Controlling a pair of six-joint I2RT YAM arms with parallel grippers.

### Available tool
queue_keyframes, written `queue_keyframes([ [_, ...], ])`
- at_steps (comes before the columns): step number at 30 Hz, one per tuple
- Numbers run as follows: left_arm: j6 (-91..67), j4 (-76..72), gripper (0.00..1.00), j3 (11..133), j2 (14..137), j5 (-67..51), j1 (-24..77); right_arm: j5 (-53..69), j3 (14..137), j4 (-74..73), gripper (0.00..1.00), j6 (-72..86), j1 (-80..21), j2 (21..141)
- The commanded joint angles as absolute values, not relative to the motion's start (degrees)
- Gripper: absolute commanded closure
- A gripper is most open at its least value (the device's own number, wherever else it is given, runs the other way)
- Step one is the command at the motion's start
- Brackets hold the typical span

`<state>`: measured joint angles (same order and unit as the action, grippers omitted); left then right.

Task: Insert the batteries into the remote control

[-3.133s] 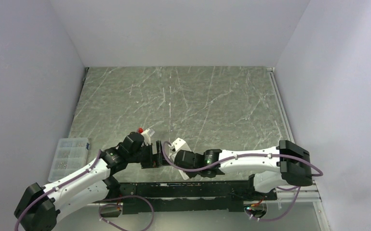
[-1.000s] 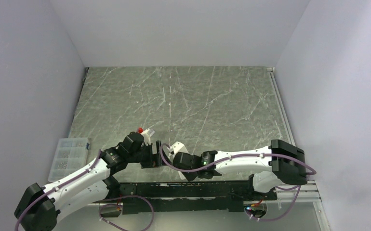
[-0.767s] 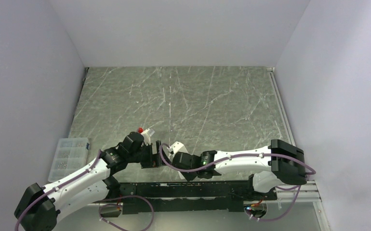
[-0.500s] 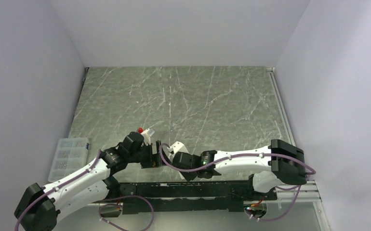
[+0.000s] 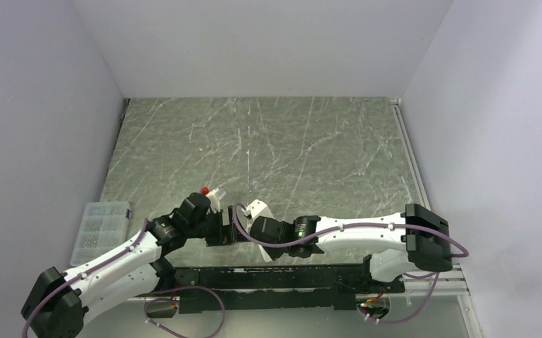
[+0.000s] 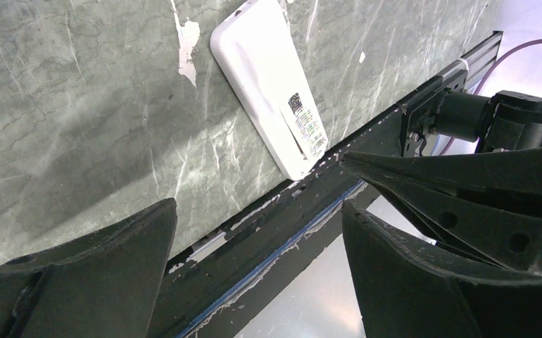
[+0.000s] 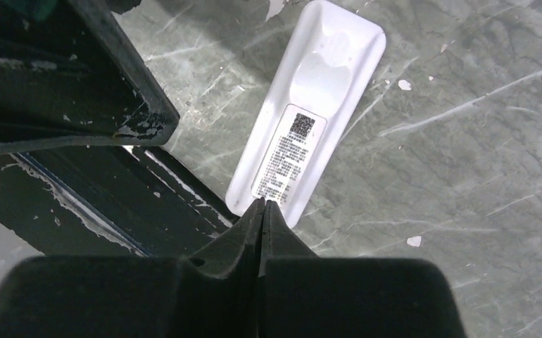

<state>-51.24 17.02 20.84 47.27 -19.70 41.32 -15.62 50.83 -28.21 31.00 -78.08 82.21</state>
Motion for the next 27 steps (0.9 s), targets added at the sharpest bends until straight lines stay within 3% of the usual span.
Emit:
queue_keyframes([
  [1, -50.1, 15.9, 0.08, 21.0, 46.8, -20.7, 41.0, -16.3, 53.0, -27.8, 1.0, 29.8, -77.2, 82.8],
  [20, -49.8, 16.0, 0.08, 21.2, 47.4, -20.6, 40.9, -10.7, 47.6, -21.8, 1.0, 31.3, -76.5, 88.3],
  [27, -49.6, 17.0, 0.08, 21.7, 46.9, -20.4, 40.9, -13.6, 48.2, -23.2, 1.0, 31.3, -76.5, 85.7],
])
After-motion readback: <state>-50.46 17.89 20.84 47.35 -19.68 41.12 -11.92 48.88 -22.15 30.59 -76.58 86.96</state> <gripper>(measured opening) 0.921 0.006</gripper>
